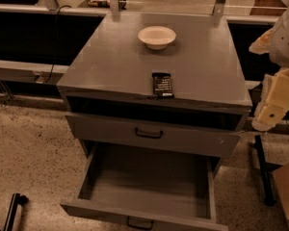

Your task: Place rxbar chocolate into middle drawer

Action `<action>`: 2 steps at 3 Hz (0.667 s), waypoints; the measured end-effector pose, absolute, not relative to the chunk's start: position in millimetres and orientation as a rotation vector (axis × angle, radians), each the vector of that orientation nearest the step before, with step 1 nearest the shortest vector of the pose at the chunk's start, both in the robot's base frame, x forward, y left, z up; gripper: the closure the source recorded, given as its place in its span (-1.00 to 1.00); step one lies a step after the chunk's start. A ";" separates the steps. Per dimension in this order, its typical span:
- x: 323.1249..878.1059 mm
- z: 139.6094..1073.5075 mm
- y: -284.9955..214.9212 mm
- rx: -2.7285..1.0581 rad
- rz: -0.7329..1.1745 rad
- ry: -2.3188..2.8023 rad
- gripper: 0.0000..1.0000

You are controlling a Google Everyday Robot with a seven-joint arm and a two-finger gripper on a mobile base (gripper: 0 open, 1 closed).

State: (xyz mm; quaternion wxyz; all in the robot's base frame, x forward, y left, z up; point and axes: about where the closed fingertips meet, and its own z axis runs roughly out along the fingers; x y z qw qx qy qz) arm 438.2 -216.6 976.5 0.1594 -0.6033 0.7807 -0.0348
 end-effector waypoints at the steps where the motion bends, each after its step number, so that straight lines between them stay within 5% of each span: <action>1: 438.2 976.5 -216.6 -1.724 -0.099 2.231 -1.00; 2: 448.1 975.2 -209.2 -1.748 -0.080 2.218 -1.00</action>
Offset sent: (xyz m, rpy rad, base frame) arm 0.0219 0.0154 -0.0079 0.0112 0.0493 0.0499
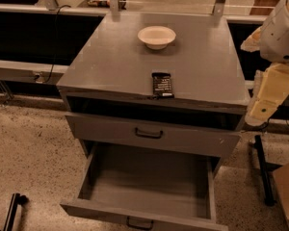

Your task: Place rxbar chocolate into middle drawer

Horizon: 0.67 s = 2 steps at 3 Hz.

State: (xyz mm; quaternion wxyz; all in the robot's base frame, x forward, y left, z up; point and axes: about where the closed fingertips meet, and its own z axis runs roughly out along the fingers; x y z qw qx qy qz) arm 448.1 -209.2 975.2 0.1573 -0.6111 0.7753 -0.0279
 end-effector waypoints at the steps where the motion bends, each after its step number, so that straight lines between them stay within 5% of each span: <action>1: 492.0 960.7 -185.7 -1.788 -0.031 2.207 -1.00; 2: 540.4 919.1 -160.2 -1.788 0.005 2.263 -1.00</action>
Offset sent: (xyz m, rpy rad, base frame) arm 0.1478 0.0773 -0.1095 0.0006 0.1656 -0.0383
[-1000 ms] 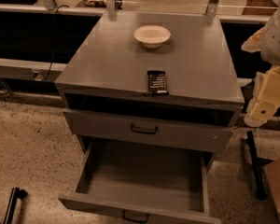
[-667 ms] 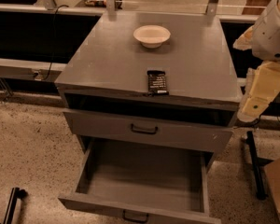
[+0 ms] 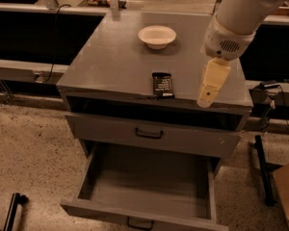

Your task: Place rxbar chocolate into middle drawer

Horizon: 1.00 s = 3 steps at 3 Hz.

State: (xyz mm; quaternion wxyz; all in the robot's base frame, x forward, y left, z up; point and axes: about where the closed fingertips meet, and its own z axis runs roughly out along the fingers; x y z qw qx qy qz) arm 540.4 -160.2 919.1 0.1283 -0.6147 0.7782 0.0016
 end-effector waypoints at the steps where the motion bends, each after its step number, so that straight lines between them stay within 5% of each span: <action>1: 574.3 872.0 -143.0 -1.765 0.027 2.335 -1.00; 3: 614.2 829.3 -94.2 -1.815 0.149 2.285 -1.00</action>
Offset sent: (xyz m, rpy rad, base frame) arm 0.0938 0.0664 -0.1078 0.0323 0.1213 -0.0220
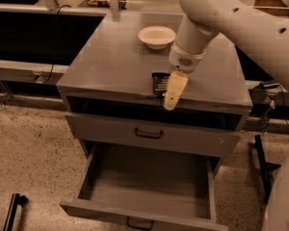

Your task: Place rxbar chocolate into middle drawer

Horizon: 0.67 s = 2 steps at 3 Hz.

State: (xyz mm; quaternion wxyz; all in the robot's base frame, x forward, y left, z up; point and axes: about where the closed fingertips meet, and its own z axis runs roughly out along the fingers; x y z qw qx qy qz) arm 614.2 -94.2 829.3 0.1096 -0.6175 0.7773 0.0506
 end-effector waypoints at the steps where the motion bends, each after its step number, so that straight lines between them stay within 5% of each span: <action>1: 621.7 824.5 -72.3 -1.848 0.195 2.211 -1.00; 2: 623.1 814.0 -61.7 -1.879 0.217 2.176 -1.00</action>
Offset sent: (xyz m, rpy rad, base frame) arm 0.0099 0.0432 -0.0239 0.0751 -0.0100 0.1198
